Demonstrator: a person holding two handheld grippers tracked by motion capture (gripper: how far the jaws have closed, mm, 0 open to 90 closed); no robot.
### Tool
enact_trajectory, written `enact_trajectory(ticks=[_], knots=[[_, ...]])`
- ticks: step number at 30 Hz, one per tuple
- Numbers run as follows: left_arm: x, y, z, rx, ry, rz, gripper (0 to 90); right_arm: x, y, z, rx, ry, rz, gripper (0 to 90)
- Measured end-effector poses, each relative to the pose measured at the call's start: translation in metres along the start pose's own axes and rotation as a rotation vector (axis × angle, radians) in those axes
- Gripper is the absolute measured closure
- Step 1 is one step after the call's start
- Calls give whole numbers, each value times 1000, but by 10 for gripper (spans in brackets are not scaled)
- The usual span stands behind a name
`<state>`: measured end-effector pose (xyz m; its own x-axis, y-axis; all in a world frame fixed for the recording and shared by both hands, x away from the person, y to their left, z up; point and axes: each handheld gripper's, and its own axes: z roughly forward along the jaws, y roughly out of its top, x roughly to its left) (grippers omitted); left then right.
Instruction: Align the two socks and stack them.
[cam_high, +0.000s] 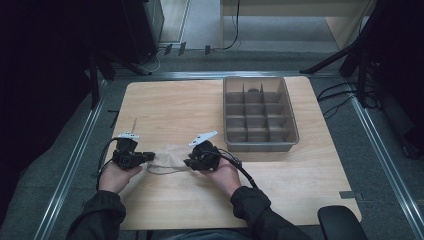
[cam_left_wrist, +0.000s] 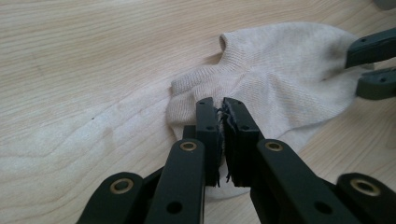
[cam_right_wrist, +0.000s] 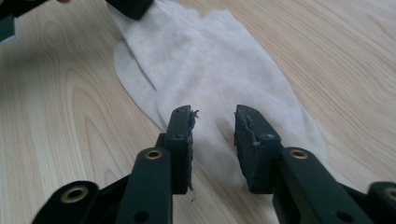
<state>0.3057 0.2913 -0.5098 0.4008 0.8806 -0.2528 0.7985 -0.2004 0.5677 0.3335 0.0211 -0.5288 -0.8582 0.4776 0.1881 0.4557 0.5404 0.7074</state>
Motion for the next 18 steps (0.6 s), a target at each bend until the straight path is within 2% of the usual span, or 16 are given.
enact_trajectory(ticks=[3,6,11,13,14,15,16,18], knots=[[-1,0,-1,-1,-6,0,845,6,4,12,1,4,-21,616],[-1,-1,-4,-3,-7,-9,845,10,4,19,6,7,-35,608],[-1,1,-6,-8,-20,-22,846,18,5,23,8,36,-49,583],[-1,1,-6,-8,-23,-23,845,21,6,23,5,28,-58,588],[-2,1,-6,-8,-25,-22,845,22,7,24,4,20,-66,613],[-2,1,-6,-5,-27,-21,846,24,8,28,34,-27,-90,725],[-2,1,-6,-5,-27,-21,846,24,8,28,34,-27,-90,725],[-2,1,-6,-3,-30,-21,846,22,7,31,48,-43,-90,847]])
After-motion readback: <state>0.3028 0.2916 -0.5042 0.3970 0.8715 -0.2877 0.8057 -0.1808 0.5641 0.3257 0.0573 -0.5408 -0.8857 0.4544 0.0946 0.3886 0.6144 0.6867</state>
